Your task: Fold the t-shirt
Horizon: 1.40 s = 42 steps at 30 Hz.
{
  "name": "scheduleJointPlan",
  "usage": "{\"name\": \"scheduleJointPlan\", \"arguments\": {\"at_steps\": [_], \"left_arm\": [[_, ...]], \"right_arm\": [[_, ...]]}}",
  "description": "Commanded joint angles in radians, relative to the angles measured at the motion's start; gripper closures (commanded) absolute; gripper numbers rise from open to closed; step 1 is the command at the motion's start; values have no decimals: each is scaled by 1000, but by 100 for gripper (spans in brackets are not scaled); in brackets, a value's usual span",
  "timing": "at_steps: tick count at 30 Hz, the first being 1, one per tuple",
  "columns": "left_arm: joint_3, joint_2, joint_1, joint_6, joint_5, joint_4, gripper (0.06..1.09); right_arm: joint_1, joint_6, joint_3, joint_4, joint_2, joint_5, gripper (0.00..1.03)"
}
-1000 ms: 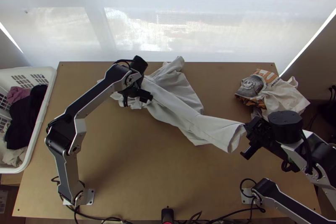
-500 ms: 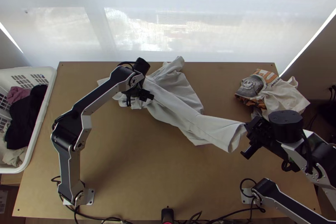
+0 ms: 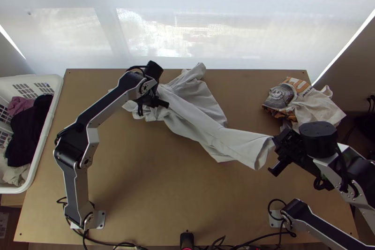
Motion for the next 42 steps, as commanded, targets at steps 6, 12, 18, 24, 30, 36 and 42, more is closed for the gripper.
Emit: {"name": "scheduleJointPlan", "arguments": {"at_steps": [6,12,18,24,30,36,42], "left_arm": [[69,-285,102,30,50,-65,105],[166,-382,188,42,94,-142,105],[307,-437,223,45,114,-214,105],[391,-517,234,68,115,-173,105],[391,-641,204,107,115,-47,105],[405,-738,168,131,105,61,105],[433,-809,160,171,77,102,105]], "right_arm": [[-25,-18,52,55,32,2,100],[-60,-50,118,104,72,2,100],[-134,-80,187,152,97,2,100],[-175,-82,243,204,83,2,100],[-181,-68,344,248,52,2,100],[-185,-84,496,290,58,2,100],[-177,-103,566,371,60,1,100]]}}
